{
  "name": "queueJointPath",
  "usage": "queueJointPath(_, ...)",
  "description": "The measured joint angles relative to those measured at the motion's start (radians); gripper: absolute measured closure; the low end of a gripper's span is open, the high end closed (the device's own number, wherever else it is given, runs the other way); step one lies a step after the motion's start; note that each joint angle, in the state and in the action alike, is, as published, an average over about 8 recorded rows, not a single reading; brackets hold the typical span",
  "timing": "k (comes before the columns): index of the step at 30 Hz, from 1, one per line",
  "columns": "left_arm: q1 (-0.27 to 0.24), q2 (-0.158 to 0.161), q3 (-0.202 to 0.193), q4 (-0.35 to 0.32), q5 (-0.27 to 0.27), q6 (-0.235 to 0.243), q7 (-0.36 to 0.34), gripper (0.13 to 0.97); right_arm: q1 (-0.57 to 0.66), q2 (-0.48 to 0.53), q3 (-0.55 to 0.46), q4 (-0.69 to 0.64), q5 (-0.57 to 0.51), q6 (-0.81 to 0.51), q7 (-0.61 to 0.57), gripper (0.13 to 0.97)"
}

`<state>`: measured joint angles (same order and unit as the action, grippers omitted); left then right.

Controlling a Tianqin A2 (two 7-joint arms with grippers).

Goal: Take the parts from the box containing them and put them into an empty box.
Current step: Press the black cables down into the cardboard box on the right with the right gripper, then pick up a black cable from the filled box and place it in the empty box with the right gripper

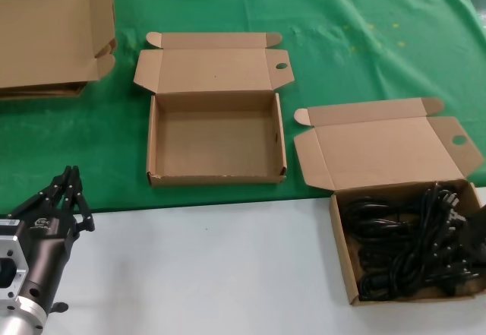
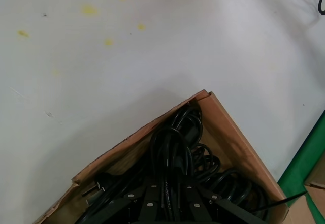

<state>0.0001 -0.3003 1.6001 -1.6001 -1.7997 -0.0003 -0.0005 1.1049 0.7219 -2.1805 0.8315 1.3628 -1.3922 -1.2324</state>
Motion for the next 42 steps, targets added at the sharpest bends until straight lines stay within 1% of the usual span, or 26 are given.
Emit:
queueJointPath(6, 0.0, 0.0, 0.0, 0.0, 0.0, 0.0, 0.0, 0.925, 0.008, 0.001, 0.01, 0.011, 0.005, 0.003, 0.025, 0.908)
queueJointPath(10, 0.0, 0.0, 0.0, 0.0, 0.0, 0.0, 0.0, 0.925, 0.014, 0.005, 0.02, 0.035, 0.01, 0.003, 0.082, 0.908)
queueJointPath(13, 0.0, 0.0, 0.0, 0.0, 0.0, 0.0, 0.0, 0.925, 0.018, 0.012, 0.029, 0.061, 0.011, -0.002, 0.16, 0.908)
queueJointPath(18, 0.0, 0.0, 0.0, 0.0, 0.0, 0.0, 0.0, 0.925, 0.024, 0.021, 0.043, 0.104, 0.015, -0.013, 0.327, 0.908)
queueJointPath(23, 0.0, 0.0, 0.0, 0.0, 0.0, 0.0, 0.0, 0.925, 0.045, 0.007, 0.058, 0.124, 0.023, -0.012, 0.483, 0.908)
queueJointPath(28, 0.0, 0.0, 0.0, 0.0, 0.0, 0.0, 0.0, 0.925, 0.075, -0.032, 0.074, 0.142, 0.044, -0.01, 0.643, 0.909)
queueJointPath(31, 0.0, 0.0, 0.0, 0.0, 0.0, 0.0, 0.0, 0.925, 0.093, -0.067, 0.079, 0.144, 0.056, 0.0, 0.712, 0.909)
queueJointPath(36, 0.0, 0.0, 0.0, 0.0, 0.0, 0.0, 0.0, 0.925, 0.114, -0.14, 0.078, 0.133, 0.063, 0.047, 0.768, 0.909)
queueJointPath(42, 0.0, 0.0, 0.0, 0.0, 0.0, 0.0, 0.0, 0.925, 0.122, -0.234, 0.06, 0.133, 0.045, 0.125, 0.838, 0.909)
